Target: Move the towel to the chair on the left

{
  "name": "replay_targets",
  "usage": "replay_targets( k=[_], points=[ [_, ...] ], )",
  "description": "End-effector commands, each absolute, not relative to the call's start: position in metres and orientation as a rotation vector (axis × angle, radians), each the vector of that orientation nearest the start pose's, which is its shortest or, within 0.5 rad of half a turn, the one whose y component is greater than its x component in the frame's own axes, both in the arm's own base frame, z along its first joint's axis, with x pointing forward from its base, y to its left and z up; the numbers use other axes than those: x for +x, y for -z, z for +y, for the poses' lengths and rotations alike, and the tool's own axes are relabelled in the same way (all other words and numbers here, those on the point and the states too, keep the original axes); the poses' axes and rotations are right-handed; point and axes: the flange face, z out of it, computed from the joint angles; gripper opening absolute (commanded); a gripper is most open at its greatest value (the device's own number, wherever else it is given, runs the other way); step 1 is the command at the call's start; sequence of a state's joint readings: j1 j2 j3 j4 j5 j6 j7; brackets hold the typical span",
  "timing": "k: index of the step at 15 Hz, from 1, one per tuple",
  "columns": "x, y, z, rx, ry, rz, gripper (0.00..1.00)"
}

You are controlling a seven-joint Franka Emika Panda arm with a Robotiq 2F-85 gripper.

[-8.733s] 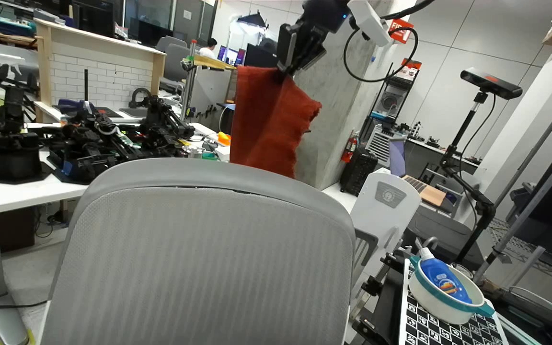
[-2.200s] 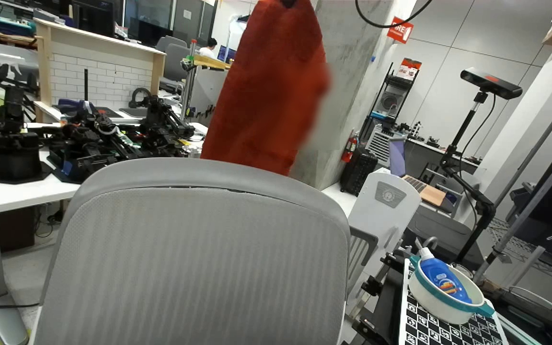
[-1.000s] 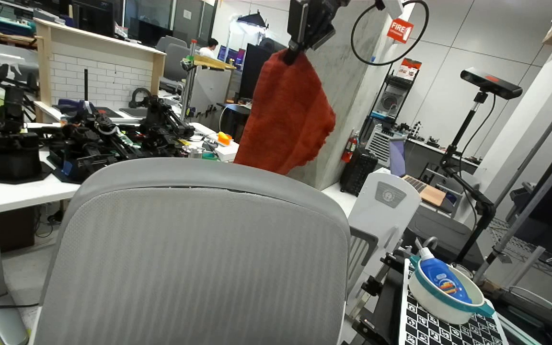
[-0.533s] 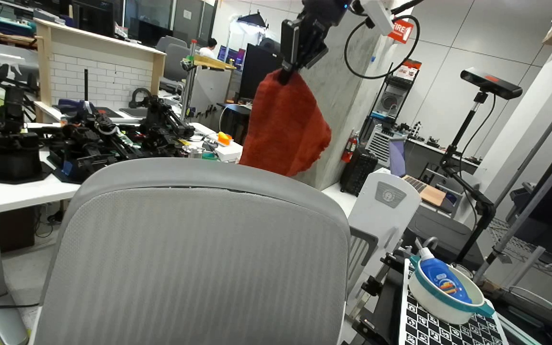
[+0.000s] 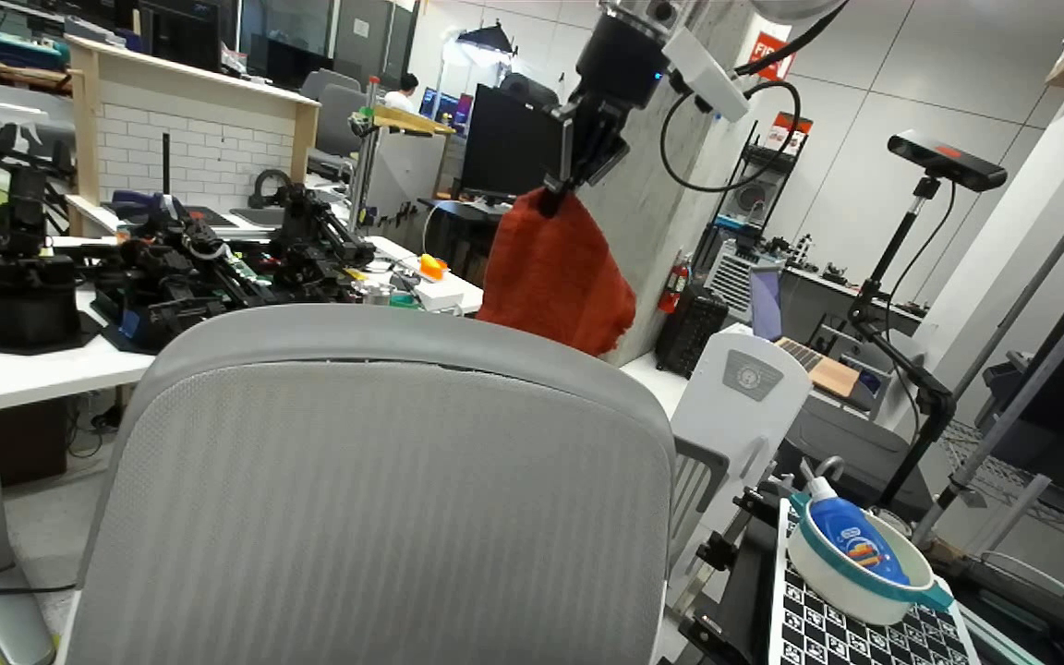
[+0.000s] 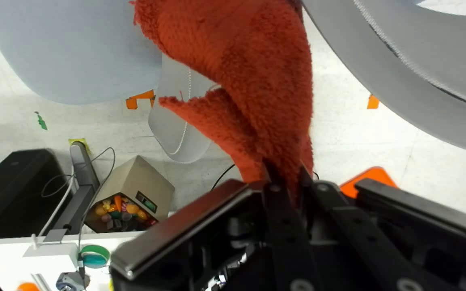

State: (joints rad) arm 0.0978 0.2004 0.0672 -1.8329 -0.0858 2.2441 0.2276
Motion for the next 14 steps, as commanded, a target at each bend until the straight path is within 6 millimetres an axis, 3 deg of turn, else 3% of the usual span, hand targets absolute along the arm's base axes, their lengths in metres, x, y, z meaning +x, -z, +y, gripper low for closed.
replay_targets(
  k=[1, 6, 9, 11, 14],
  points=[
    [0.599, -0.445, 0.072, -3.136, 0.382, 0.088, 0.02],
    [0.566, -0.462, 0.015, -3.108, 0.419, 0.218, 0.02],
    [0.561, -0.462, -0.034, -3.097, 0.416, 0.344, 0.02],
    [0.562, -0.450, -0.066, -3.093, 0.393, 0.423, 0.02],
    [0.566, -0.413, -0.106, -3.106, 0.341, 0.514, 0.02]
  ],
)
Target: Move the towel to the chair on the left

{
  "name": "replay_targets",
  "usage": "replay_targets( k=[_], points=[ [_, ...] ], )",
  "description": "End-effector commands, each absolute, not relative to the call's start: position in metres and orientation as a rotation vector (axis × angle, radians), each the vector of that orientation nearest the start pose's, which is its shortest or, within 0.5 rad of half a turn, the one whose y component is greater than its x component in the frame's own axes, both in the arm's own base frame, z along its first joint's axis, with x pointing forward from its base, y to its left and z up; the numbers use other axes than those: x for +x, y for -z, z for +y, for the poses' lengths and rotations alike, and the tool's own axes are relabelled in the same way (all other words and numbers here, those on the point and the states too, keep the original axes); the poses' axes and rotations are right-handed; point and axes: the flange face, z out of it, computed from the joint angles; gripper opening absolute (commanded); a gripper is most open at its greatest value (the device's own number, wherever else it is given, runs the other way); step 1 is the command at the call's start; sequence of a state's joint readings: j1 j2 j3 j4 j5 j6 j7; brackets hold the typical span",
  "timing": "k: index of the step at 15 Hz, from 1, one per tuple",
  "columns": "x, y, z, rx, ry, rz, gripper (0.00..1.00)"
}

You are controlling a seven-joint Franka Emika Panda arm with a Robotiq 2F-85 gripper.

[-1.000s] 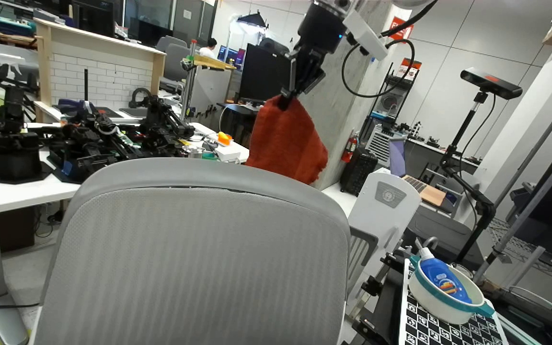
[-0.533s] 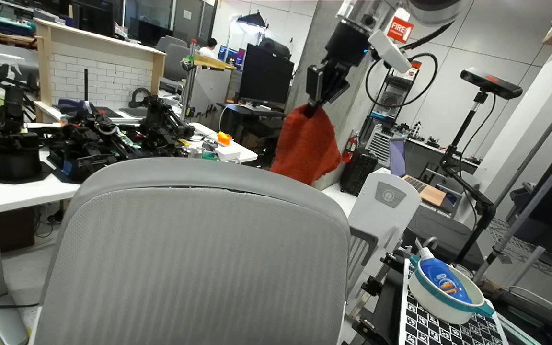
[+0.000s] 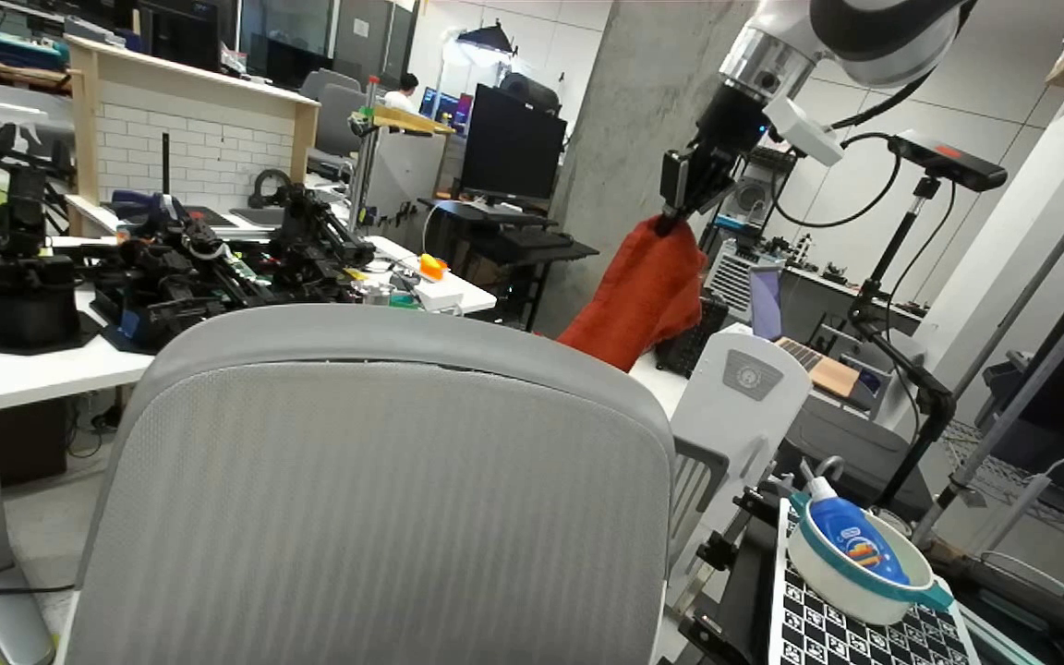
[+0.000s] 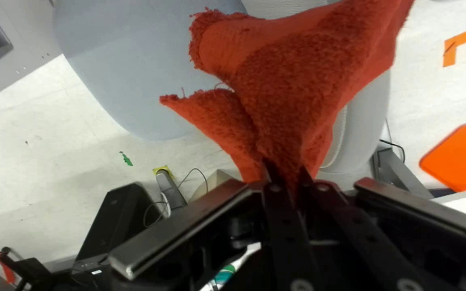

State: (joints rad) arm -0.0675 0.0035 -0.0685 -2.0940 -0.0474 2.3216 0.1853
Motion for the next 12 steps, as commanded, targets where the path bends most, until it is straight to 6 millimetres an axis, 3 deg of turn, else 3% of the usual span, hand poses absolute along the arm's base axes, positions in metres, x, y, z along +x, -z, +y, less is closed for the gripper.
replay_targets(
  k=[1, 5, 6, 7, 8, 10, 11, 12],
  points=[
    [0.567, -0.399, -0.115, -3.108, 0.324, 0.535, 0.02],
    [0.573, -0.354, -0.119, -3.120, 0.258, 0.554, 0.02],
    [0.575, -0.347, -0.114, -3.124, 0.249, 0.545, 0.04],
    [0.577, -0.342, -0.110, -3.126, 0.241, 0.535, 0.15],
    [0.578, -0.339, -0.107, -3.127, 0.236, 0.529, 0.03],
    [0.581, -0.337, -0.100, -3.132, 0.225, 0.519, 0.02],
    [0.583, -0.337, -0.098, -3.132, 0.215, 0.514, 0.32],
    [0.584, -0.338, -0.095, -3.138, 0.215, 0.510, 0.33]
  ],
)
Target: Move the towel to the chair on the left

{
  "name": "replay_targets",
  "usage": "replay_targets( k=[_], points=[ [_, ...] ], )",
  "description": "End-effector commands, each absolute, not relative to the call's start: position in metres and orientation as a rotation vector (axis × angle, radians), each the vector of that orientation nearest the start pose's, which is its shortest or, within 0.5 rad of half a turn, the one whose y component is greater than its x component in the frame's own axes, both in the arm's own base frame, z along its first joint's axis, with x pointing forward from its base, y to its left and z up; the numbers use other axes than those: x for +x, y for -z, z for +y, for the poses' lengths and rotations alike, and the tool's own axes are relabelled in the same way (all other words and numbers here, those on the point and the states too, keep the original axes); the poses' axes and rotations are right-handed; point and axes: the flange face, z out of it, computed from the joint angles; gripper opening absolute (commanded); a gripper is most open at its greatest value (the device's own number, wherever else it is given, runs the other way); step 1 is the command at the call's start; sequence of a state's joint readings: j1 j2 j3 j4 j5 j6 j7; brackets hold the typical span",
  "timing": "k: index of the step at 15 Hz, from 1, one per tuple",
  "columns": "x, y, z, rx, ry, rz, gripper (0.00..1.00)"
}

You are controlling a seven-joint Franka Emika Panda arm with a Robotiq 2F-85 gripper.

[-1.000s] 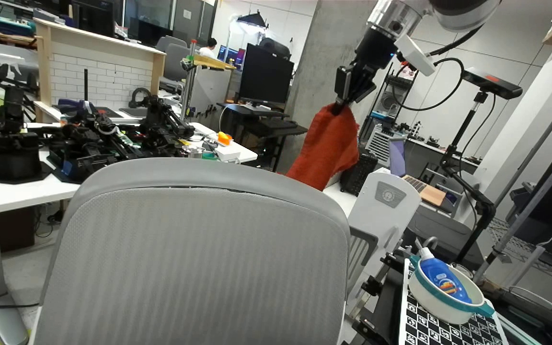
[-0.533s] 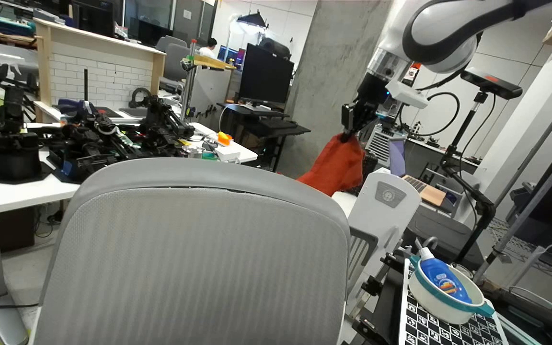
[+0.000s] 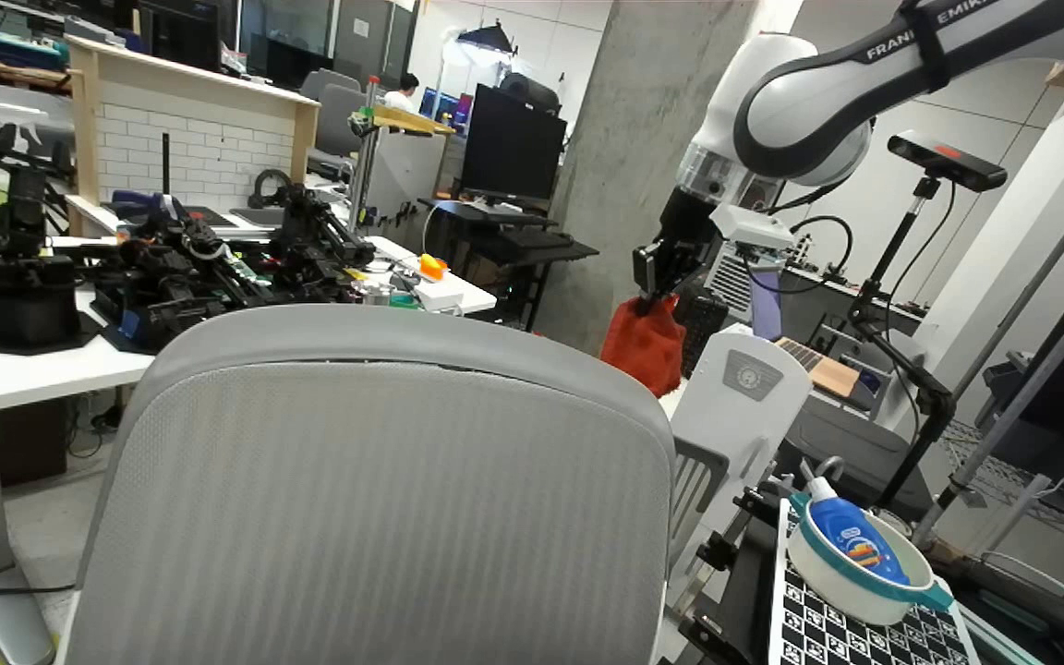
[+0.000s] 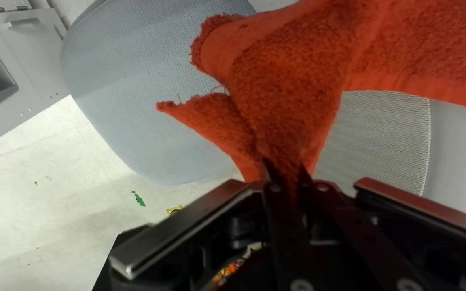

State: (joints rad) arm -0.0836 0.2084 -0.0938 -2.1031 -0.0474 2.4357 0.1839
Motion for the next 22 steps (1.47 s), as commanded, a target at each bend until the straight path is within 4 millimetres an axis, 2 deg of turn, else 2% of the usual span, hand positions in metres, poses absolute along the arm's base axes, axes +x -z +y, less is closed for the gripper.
replay_targets(
  k=[1, 6, 8, 10, 13, 16, 18, 19, 20, 22],
  points=[
    [0.585, -0.339, -0.093, -3.137, 0.214, 0.504, 0.38],
    [0.585, -0.348, -0.081, -3.147, 0.239, 0.454, 0.73],
    [0.582, -0.355, -0.068, -3.155, 0.255, 0.417, 0.88],
    [0.576, -0.365, -0.042, -3.169, 0.284, 0.347, 1.00],
    [0.568, -0.386, 0.003, -3.184, 0.332, 0.234, 1.00],
    [0.552, -0.412, 0.054, -3.200, 0.397, 0.144, 1.00],
    [0.537, -0.427, 0.087, -3.210, 0.430, 0.152, 1.00],
    [0.558, -0.411, 0.069, -3.192, 0.408, 0.139, 1.00],
    [0.553, -0.416, 0.080, -3.189, 0.420, 0.130, 1.00],
    [0.553, -0.414, 0.080, -3.190, 0.415, 0.130, 1.00]
  ],
)
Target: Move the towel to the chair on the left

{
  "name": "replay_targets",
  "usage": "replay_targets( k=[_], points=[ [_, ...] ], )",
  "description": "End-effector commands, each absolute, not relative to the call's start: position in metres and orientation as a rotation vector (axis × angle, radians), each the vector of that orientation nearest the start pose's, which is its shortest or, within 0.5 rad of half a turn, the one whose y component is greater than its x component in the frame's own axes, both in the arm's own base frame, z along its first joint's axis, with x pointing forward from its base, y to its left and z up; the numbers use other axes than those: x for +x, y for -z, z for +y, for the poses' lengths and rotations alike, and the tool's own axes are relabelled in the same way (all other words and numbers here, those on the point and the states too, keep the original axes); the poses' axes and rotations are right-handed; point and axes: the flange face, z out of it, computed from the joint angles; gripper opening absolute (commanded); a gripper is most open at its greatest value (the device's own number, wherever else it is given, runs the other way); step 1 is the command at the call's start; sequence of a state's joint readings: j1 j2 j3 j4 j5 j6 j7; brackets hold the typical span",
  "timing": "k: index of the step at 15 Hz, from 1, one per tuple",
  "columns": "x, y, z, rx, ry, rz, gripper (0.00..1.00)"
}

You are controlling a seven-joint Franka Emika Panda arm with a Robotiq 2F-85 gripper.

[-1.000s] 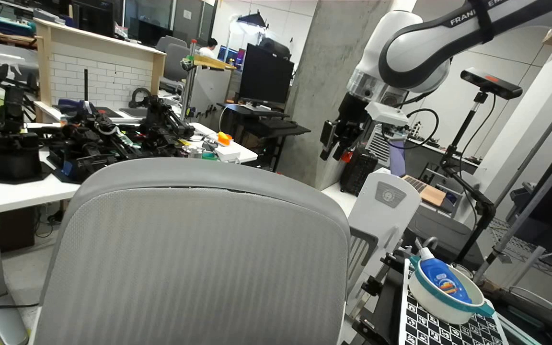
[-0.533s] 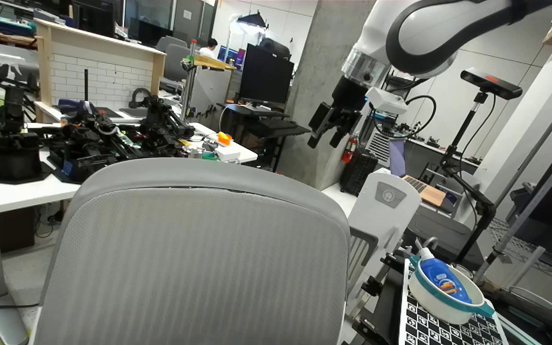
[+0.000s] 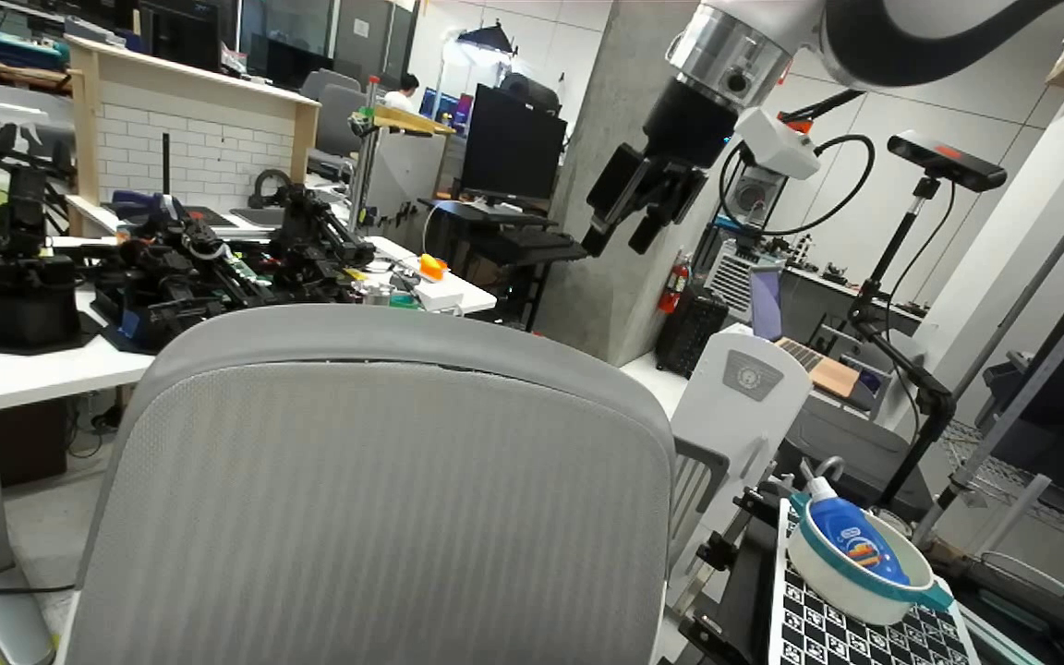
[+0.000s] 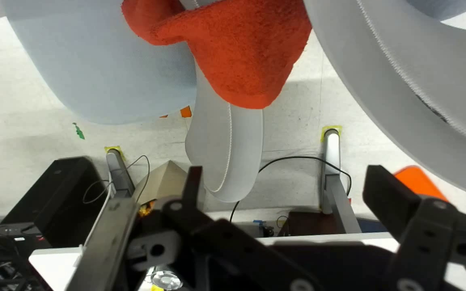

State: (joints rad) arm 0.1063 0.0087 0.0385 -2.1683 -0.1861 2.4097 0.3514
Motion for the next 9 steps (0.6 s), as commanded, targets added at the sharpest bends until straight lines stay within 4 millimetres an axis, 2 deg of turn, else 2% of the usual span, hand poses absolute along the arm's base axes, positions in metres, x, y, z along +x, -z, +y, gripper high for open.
replay_targets(
  k=[1, 9],
  points=[
    [0.5540, -0.4108, 0.0737, -3.192, 0.406, 0.143, 1.00],
    [0.5555, -0.4064, 0.0695, -3.196, 0.395, 0.151, 1.00]
  ],
)
